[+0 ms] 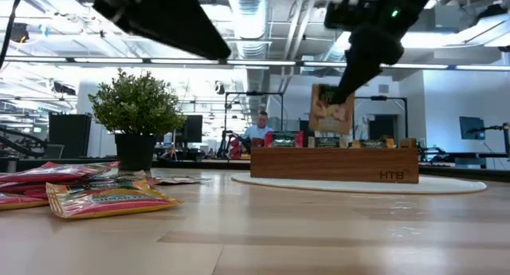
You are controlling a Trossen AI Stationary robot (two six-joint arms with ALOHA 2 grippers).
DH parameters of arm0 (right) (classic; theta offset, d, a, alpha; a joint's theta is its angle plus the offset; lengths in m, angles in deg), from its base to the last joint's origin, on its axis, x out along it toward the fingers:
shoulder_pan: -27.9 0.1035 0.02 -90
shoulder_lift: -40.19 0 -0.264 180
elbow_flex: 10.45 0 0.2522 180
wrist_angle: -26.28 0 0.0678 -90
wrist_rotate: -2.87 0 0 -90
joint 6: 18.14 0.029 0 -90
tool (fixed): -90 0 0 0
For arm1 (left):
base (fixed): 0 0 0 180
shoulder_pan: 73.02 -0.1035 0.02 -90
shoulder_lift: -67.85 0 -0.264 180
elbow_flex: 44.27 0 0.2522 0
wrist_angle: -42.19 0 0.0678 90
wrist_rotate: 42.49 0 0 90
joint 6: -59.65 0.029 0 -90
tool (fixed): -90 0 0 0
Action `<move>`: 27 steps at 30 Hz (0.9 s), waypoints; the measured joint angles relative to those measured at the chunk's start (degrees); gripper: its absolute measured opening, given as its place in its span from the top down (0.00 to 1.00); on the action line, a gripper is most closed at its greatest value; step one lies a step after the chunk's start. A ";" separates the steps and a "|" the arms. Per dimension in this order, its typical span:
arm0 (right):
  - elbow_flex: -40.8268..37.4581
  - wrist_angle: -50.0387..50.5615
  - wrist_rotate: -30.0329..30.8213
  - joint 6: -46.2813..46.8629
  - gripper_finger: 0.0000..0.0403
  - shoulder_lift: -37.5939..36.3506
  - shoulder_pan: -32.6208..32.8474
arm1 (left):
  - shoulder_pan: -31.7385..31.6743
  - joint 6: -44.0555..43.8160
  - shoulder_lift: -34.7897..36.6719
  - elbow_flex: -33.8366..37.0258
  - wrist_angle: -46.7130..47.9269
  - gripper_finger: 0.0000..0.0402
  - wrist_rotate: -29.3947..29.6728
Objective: Pick & Place Tea
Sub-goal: Put the brown tea bag into the middle section of the wooden organizer
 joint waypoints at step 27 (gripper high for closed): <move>0.00 -0.17 -6.77 -6.30 0.72 4.02 -13.19 | 2.26 -0.65 0.00 -0.04 0.20 0.72 2.91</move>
